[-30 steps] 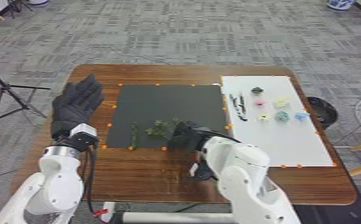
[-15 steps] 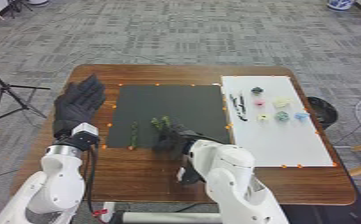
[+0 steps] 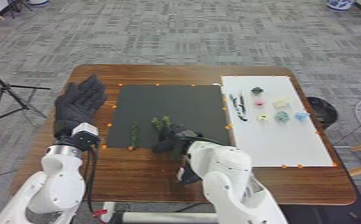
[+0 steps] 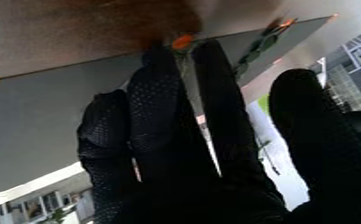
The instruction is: Arrange flowers
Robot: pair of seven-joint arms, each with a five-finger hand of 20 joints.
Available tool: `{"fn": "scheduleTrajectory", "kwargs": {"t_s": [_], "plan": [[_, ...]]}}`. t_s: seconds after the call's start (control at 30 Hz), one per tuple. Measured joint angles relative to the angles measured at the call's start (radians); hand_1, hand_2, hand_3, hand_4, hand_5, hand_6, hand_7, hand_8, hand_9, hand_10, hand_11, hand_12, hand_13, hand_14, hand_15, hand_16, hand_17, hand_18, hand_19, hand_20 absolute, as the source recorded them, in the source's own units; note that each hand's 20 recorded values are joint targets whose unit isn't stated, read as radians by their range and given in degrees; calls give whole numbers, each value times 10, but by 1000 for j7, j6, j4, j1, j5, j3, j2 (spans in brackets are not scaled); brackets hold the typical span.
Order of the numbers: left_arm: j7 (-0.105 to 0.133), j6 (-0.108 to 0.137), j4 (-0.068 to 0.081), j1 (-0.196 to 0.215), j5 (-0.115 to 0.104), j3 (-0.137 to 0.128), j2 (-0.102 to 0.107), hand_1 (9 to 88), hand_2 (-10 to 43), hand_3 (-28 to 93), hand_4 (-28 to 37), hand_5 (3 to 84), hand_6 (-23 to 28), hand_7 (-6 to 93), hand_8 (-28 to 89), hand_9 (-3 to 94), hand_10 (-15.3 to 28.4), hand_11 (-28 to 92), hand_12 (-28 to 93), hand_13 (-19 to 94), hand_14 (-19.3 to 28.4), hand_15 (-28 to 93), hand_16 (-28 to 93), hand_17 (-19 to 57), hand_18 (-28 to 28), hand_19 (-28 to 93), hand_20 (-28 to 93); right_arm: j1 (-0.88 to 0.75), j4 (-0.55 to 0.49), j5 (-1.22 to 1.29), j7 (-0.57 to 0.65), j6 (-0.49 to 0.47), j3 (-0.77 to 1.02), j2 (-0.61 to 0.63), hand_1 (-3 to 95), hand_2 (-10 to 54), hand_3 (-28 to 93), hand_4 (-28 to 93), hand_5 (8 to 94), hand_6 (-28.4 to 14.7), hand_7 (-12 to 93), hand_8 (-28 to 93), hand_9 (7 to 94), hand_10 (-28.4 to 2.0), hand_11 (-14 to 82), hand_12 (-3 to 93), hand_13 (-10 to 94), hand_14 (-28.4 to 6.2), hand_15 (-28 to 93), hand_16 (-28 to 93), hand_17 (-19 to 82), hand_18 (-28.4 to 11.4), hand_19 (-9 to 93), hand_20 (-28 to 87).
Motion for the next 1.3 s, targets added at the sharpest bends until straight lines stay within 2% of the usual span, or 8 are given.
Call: {"fn": "scheduleTrajectory", "kwargs": {"t_s": [0.3, 0.43, 0.5, 0.6, 0.73, 0.9, 1.13, 1.3], "plan": [[1, 1, 1, 0, -6, -1, 0, 250, 130, 727, -283, 463, 81, 124, -97, 367, 138, 189, 81, 266, 144, 213, -34, -60, 140, 347, 84, -11, -86, 132, 63, -8, 6, 18, 295, 10, 664, -189, 595, -24, 90, -106, 549, -239, 167, 213, 544, -177, 714, 319, 349, -245, 884, 368], [2, 0, 1, 1, -7, -3, 0, 251, 131, 726, -283, 462, 81, 124, -97, 367, 137, 189, 81, 266, 143, 211, -35, -60, 140, 347, 83, -18, -112, 155, 91, 18, 28, 24, 276, 0, 673, -184, 541, -88, 84, -84, 561, -233, 196, 230, 552, -179, 711, 321, 354, -246, 889, 368], [3, -1, 1, 4, -7, -7, 0, 251, 131, 726, -283, 462, 81, 124, -97, 365, 137, 187, 81, 266, 143, 210, -35, -59, 140, 346, 83, -20, -115, 152, 92, 69, 51, 34, 275, -4, 672, -186, 538, -100, 81, -80, 577, -229, 219, 237, 563, -177, 715, 321, 361, -246, 897, 368], [10, -2, -2, 9, -6, -11, 0, 251, 131, 725, -283, 462, 81, 123, -97, 365, 137, 186, 80, 266, 142, 207, -36, -58, 140, 344, 82, -20, -107, 146, 115, 194, 104, 52, 282, -14, 663, -195, 528, -116, 72, -75, 586, -226, 249, 243, 576, -173, 722, 322, 370, -245, 906, 363], [17, -2, -4, 14, -4, -12, 0, 254, 137, 720, -283, 462, 80, 124, -97, 364, 135, 184, 79, 268, 138, 199, -38, -56, 138, 342, 80, -8, -78, 136, 224, 325, 194, 85, 282, -31, 644, -228, 466, -147, 32, -61, 586, -232, 279, 249, 587, -178, 730, 325, 379, -249, 921, 344], [15, -1, -4, 24, -2, -14, -3, 255, 140, 718, -283, 462, 80, 124, -98, 365, 135, 183, 78, 270, 135, 196, -40, -55, 137, 343, 80, 24, -19, 106, 361, 318, 289, 128, 297, -53, 638, -237, 488, -152, 35, -62, 604, -226, 325, 261, 609, -173, 741, 329, 396, -251, 930, 343], [14, -1, -4, 34, 1, -17, -10, 255, 139, 720, -283, 461, 80, 124, -97, 362, 134, 182, 78, 269, 135, 199, -38, -56, 137, 344, 80, 14, 17, -94, 321, 312, 293, 168, 318, -70, 613, -247, 512, -146, 38, -65, 624, -216, 342, 266, 630, -164, 740, 338, 411, -251, 932, 351], [12, -1, -5, 41, 3, -22, -13, 255, 139, 720, -283, 460, 79, 124, -97, 360, 134, 182, 79, 269, 135, 198, -39, -56, 137, 344, 80, 17, 58, -92, 313, 317, 273, 162, 331, -80, 594, -258, 522, -141, 46, -68, 630, -211, 353, 270, 638, -158, 740, 345, 415, -249, 932, 356]]}}
